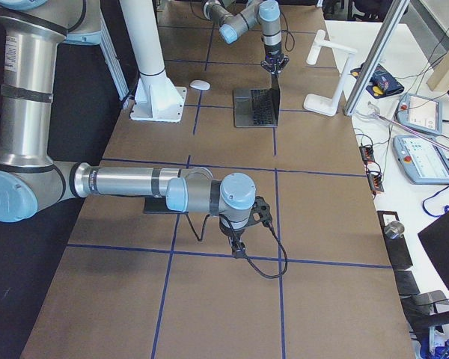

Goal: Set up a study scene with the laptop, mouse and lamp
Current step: 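Push the laptop lid fully open with the left gripper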

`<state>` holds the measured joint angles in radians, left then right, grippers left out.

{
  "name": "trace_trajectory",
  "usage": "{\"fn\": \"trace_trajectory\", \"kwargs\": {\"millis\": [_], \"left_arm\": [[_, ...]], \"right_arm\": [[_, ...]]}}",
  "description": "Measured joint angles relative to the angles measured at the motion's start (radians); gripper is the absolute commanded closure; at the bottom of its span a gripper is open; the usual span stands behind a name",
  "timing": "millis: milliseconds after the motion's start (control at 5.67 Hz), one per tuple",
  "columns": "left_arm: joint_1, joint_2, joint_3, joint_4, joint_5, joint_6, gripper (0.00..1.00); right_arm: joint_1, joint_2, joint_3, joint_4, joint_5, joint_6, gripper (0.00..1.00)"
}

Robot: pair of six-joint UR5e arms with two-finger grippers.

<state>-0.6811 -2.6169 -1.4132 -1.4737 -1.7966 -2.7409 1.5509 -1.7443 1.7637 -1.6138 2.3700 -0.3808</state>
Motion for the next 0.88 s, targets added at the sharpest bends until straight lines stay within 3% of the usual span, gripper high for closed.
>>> {"fn": "trace_trajectory", "kwargs": {"millis": [176,353,882], "left_arm": [[-0.002,-0.002,0.001,-0.002,0.005,0.048,0.75],[-0.002,-0.006,0.002,-0.011,0.007,0.109,0.46],[-0.002,-0.017,-0.004,-0.024,0.007,0.286,0.39]], "right_arm": [[0.000,0.000,0.000,0.000,0.000,0.000,0.00],[0.000,0.000,0.000,0.000,0.000,0.000,0.00],[0.000,-0.001,-0.003,0.000,0.000,-0.001,0.00]]}}
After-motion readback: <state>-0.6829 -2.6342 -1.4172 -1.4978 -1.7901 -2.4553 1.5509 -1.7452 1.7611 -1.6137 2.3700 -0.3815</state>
